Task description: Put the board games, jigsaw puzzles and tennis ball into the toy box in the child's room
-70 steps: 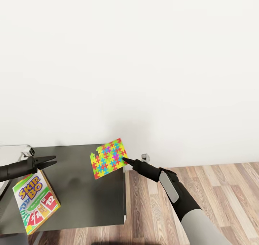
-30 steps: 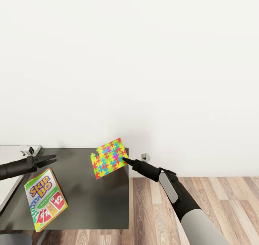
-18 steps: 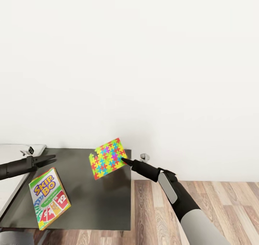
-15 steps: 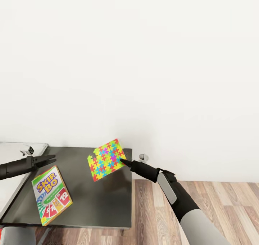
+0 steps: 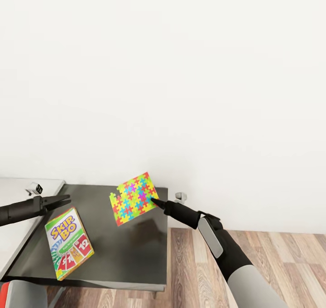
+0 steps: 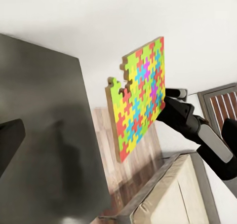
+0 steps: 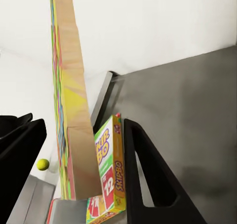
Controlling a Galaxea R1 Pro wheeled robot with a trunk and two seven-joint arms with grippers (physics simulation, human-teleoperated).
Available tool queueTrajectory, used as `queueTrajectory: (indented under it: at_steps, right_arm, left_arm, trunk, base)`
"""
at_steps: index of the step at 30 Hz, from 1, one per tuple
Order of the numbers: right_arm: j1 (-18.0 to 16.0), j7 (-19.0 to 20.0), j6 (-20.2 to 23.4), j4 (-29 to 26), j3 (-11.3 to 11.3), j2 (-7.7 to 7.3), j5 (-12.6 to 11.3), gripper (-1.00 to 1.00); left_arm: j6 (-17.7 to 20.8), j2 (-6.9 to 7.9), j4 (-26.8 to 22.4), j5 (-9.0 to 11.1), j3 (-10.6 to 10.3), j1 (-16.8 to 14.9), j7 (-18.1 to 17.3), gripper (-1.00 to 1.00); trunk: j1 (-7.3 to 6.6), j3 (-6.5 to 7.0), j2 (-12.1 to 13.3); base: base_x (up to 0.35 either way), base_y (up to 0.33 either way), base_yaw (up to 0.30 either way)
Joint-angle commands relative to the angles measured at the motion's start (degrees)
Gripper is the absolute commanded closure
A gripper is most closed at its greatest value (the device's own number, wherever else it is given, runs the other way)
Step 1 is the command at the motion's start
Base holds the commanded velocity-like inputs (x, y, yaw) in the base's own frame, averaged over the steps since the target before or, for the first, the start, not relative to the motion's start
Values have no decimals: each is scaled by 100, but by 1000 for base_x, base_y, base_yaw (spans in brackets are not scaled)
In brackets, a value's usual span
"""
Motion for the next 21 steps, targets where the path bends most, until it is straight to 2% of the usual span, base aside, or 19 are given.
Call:
queueTrajectory:
  at_steps: [1,5,10,17,21]
  right_arm:
    - [-2,2,12,-2,-1,0,-48,100]
    - [1,28,-34,-9,5,0,-48,100]
    - [11,31,-44,-121,10,0,-48,100]
    - [248,30,-46,-531,8,-3,-48,100]
    - [279,30,-46,-589,8,-7,-42,100]
  left_arm:
    - [53,2,0,-6,-1,-4,-25,-100]
    - [43,2,0,-4,1,-4,-25,-100]
    - [40,2,0,-3,3,-4,-25,-100]
    - [34,2,0,-2,1,-4,-25,-100]
    - [32,2,-3,-2,0,-4,-25,-100]
  trunk:
    - [3,0,-10]
    - [3,38,-10]
    - [3,85,-10]
    - [3,151,-10]
    - [3,189,-10]
  base:
    - [-1,0,39]
    - [-33,0,56]
    - [-164,0,68]
    - [-56,0,75]
    - [-7,0,81]
